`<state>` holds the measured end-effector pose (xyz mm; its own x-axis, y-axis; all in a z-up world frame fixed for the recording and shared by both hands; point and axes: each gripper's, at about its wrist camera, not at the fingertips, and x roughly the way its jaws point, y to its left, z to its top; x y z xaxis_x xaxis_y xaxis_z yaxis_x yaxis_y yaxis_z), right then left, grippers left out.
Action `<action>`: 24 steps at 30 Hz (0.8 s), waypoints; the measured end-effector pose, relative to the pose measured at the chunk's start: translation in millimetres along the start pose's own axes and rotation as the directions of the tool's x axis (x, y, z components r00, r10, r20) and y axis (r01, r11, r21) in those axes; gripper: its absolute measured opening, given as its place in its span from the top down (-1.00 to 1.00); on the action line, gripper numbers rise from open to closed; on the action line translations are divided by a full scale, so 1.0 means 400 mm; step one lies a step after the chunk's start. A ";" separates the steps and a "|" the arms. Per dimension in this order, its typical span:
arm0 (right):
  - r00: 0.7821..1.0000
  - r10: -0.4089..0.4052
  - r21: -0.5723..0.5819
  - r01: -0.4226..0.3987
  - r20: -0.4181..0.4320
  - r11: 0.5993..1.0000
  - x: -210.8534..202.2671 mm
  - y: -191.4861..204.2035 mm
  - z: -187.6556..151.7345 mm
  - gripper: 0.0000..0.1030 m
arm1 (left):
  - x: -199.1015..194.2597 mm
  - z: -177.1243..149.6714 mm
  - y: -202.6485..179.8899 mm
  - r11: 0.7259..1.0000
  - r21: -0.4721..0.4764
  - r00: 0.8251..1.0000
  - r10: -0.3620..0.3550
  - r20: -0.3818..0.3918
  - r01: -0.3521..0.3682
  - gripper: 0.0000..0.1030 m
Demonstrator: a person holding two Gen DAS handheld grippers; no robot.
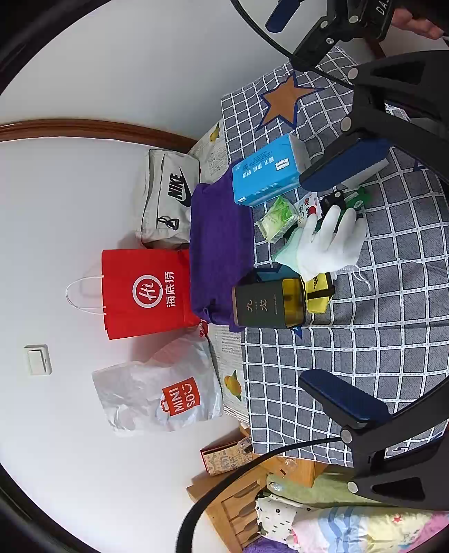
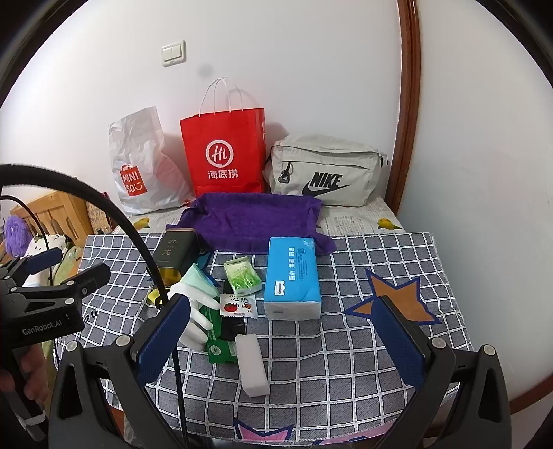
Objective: Organize soft objects
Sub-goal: 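Grasp the white gloves with the left tool while the right tool grasps the white sponge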
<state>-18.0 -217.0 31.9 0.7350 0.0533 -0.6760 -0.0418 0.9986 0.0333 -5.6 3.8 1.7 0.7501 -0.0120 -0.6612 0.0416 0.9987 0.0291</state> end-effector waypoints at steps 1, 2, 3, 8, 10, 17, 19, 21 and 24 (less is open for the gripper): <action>1.000 0.002 -0.001 -0.002 -0.002 1.000 0.002 0.000 -0.001 -1.00 | 0.000 0.000 0.000 1.000 0.000 1.000 0.001 0.000 -0.001 -1.00; 1.000 0.004 -0.002 -0.004 -0.006 1.000 0.005 0.002 -0.002 -1.00 | 0.001 -0.001 0.001 1.000 0.001 1.000 0.003 -0.001 -0.003 -1.00; 1.000 0.007 -0.003 -0.007 -0.010 1.000 0.009 0.003 -0.005 -1.00 | 0.002 -0.002 0.003 1.000 0.001 1.000 0.006 -0.002 -0.006 -1.00; 0.997 0.057 -0.021 -0.059 -0.059 0.998 0.065 0.020 -0.044 -0.99 | 0.022 -0.004 0.015 1.000 -0.008 1.000 0.017 -0.024 -0.017 -1.00; 0.994 0.052 -0.049 -0.057 -0.096 0.997 0.098 0.032 -0.069 -0.97 | 0.032 -0.004 0.020 1.000 -0.013 0.999 0.016 -0.032 -0.017 -1.00; 0.966 0.137 -0.067 -0.155 -0.217 0.986 0.232 0.053 -0.175 -0.86 | 0.074 -0.016 0.026 1.000 -0.021 0.998 0.012 -0.062 -0.013 -1.00; 0.957 0.127 -0.084 -0.154 -0.260 0.985 0.275 0.059 -0.201 -0.82 | 0.089 -0.020 0.025 1.000 -0.016 0.997 0.011 -0.073 -0.013 -1.00; 0.951 0.129 -0.081 -0.157 -0.281 0.984 0.306 0.061 -0.216 -0.60 | 0.099 -0.026 0.022 1.000 -0.010 0.997 0.011 -0.081 -0.012 -1.00; 0.937 0.149 -0.048 -0.172 -0.316 0.984 0.349 0.050 -0.238 -0.46 | 0.117 -0.033 0.021 1.000 0.003 0.996 0.009 -0.088 -0.008 -1.00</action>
<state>19.3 -190.0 -132.0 0.4684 0.1972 -0.8612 -0.2006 0.9730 0.1137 21.1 12.5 -38.8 0.6898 0.0010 -0.7240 0.0371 0.9986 0.0368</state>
